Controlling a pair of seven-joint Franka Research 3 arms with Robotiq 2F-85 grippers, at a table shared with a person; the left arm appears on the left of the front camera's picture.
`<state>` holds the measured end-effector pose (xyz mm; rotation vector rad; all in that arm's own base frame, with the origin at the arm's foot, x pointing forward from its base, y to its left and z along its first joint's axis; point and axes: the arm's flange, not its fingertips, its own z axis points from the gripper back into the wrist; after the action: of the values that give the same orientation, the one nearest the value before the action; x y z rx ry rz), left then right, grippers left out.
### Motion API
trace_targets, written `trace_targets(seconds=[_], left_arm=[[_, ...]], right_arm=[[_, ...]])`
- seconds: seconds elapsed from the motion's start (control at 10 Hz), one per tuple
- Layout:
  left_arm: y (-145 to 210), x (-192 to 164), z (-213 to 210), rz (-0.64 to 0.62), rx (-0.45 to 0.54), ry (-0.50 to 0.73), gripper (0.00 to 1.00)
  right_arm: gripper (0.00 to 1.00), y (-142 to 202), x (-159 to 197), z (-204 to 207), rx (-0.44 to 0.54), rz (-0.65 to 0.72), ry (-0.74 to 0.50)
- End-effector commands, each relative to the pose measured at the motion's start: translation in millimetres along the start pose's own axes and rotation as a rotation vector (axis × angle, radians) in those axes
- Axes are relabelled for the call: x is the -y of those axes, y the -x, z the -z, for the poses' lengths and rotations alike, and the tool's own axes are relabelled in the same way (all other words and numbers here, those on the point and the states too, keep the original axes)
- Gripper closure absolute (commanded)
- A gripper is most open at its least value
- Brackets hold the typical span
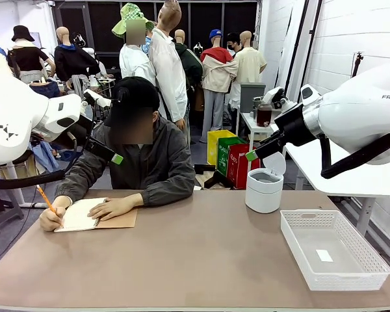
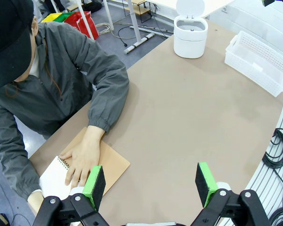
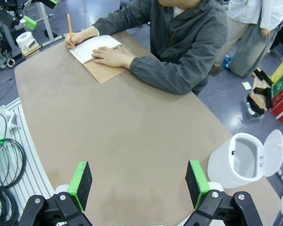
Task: Sort the paper based on its condition.
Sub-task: If a person hands you a paper, place it in the Organizing basket , and if it's crumpled, put it in the Trash can.
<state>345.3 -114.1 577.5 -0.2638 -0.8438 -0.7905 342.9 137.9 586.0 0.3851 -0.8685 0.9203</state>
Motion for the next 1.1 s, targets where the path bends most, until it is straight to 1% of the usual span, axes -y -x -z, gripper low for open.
trace_targets(seconds=[0.0, 1.0], left_arm=[[-0.3, -0.8, -1.2, -0.003, -0.005, 0.006, 0.00], [-0.3, -0.8, -1.2, -0.003, -0.005, 0.006, 0.00]], right_arm=[[0.00, 0.8, 0.1, -0.4, -0.001, 0.003, -0.009], [0.00, 0.8, 0.1, -0.4, -0.001, 0.003, -0.009]])
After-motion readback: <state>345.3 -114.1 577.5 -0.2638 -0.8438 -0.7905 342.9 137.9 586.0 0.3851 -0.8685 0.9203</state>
